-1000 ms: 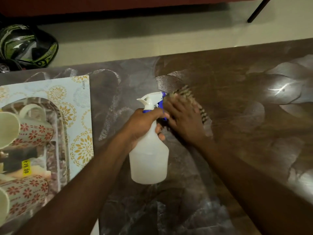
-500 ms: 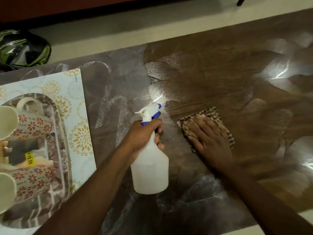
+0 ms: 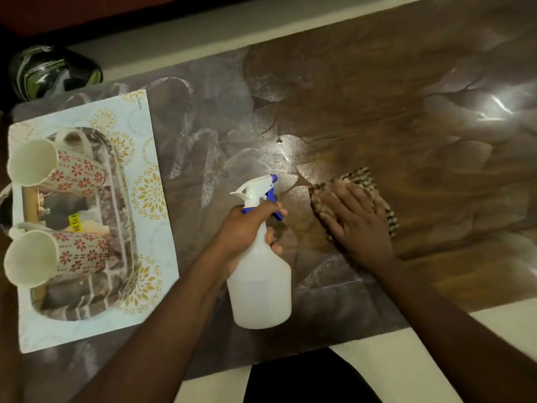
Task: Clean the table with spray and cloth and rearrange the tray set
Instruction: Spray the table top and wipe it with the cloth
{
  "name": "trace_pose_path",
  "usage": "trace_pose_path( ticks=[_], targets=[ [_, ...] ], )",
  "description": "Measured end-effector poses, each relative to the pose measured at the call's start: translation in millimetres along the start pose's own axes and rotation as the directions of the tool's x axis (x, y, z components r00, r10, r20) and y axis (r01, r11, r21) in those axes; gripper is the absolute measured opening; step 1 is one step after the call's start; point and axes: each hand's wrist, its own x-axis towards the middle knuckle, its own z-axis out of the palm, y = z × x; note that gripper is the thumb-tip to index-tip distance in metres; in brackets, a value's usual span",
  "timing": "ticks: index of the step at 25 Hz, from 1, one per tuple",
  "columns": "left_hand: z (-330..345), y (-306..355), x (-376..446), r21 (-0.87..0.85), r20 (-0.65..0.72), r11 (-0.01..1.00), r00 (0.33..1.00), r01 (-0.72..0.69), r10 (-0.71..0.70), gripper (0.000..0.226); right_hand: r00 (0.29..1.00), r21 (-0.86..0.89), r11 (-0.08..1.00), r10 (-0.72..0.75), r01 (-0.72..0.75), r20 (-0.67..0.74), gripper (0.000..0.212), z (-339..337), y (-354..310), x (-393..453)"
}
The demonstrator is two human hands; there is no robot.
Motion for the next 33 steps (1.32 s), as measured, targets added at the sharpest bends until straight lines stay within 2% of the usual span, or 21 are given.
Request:
trace_pose_path(
  ticks=[2, 3, 5, 7, 9, 11, 12, 14, 16, 17, 19, 20, 21, 22, 24, 26, 27, 29, 31, 32, 33],
  targets=[
    [1, -9, -5, 0.008, 0.000, 1.000, 1.000, -0.001, 0.001, 0.035, 0.979, 0.043, 0.979, 0.202, -0.201, -0.034, 0.040, 4, -32, 15],
    [3, -15, -9, 0.013, -0.011, 1.000, 1.000, -0.003, 0.003, 0.035, 0.987, 0.071, 0.985, 0.159, -0.156, -0.030, 0.041, 8, -51, 3],
    [5, -20, -17, 0.031, -0.019, 0.999, 1.000, -0.020, 0.020, 0.035, 0.987, 0.075, 0.984, -0.160, 0.161, -0.014, 0.040, 10, -62, -53],
    [8, -23, -30, 0.026, -0.013, 0.999, 1.000, -0.023, 0.023, 0.033, 0.958, 0.023, 0.958, -0.286, 0.286, 0.002, 0.039, -6, -23, -100],
    [9, -27, -40, 0.033, -0.009, 0.999, 0.999, -0.037, 0.037, 0.033, 0.999, -0.028, 0.999, -0.035, 0.035, -0.022, 0.040, -15, 3, -97],
    [12, -36, -45, 0.051, -0.035, 0.997, 0.998, -0.049, 0.051, 0.034, 0.957, 0.001, 0.958, 0.287, -0.288, -0.047, 0.042, -7, -16, -75],
    [14, -41, -47, 0.047, -0.047, 0.998, 0.998, -0.050, 0.052, 0.036, 0.953, 0.031, 0.955, 0.296, -0.294, -0.060, 0.043, 0, -38, -75],
    [17, -51, -52, 0.046, -0.066, 0.998, 0.996, -0.051, 0.054, 0.037, 0.998, 0.062, 0.998, -0.004, 0.008, -0.064, 0.042, 10, -68, -109],
    [18, -58, -59, 0.043, -0.065, 0.998, 0.997, -0.043, 0.046, 0.033, 0.959, 0.041, 0.959, -0.282, 0.281, 0.024, 0.040, -2, -49, -150],
    [15, -62, -62, 0.034, -0.060, 0.999, 0.998, -0.032, 0.034, 0.031, 0.965, -0.002, 0.966, -0.260, 0.260, 0.038, 0.040, -6, -36, -158],
    [3, -68, -67, 0.034, -0.076, 0.999, 0.997, -0.006, 0.009, 0.027, 0.989, -0.050, 0.988, 0.143, -0.144, -0.021, 0.042, -6, -41, -143],
    [-2, -72, -70, 0.036, -0.093, 0.999, 0.996, 0.012, -0.008, 0.025, 0.934, -0.031, 0.935, 0.352, -0.354, -0.066, 0.042, 2, -60, -128],
    [-6, -73, -74, 0.024, -0.102, 0.999, 0.994, 0.035, -0.033, 0.025, 0.894, 0.023, 0.896, 0.443, -0.443, -0.060, 0.043, 6, -87, -114],
    [-10, -74, -77, -0.004, -0.102, 0.999, 0.994, 0.050, -0.051, 0.025, 0.922, 0.065, 0.922, 0.385, -0.382, -0.041, 0.043, 11, -114, -109],
    [-22, -74, -80, -0.080, -0.090, 0.995, 0.994, 0.055, -0.062, 0.026, 1.000, 0.112, 0.993, 0.026, -0.026, 0.006, 0.043, 20, -142, -127],
    [-37, -71, -85, -0.134, -0.076, 0.988, 0.993, 0.082, -0.093, 0.027, 0.966, 0.062, 0.965, -0.256, 0.254, 0.038, 0.041, 10, -117, -158],
    [-44, -69, -89, -0.150, -0.060, 0.985, 0.993, 0.090, -0.100, 0.028, 0.964, 0.003, 0.965, -0.261, 0.261, 0.051, 0.040, 4, -100, -162],
    [-54, -69, -92, -0.149, -0.052, 0.985, 0.994, 0.083, -0.092, 0.028, 1.000, -0.073, 0.997, -0.029, 0.029, 0.002, 0.041, 2, -85, -147],
    [-65, -70, -95, -0.131, -0.053, 0.987, 0.994, 0.092, -0.100, 0.027, 0.954, -0.042, 0.955, 0.288, -0.293, -0.086, 0.041, 10, -114, -117],
    [-70, -71, -95, -0.131, -0.044, 0.987, 0.994, 0.091, -0.097, 0.027, 0.940, 0.005, 0.945, 0.326, -0.327, -0.104, 0.042, 16, -140, -106],
    [-73, -73, -93, -0.126, -0.038, 0.989, 0.995, 0.084, -0.089, 0.028, 0.959, 0.048, 0.963, 0.267, -0.264, -0.095, 0.042, 20, -161, -103]
  ],
)
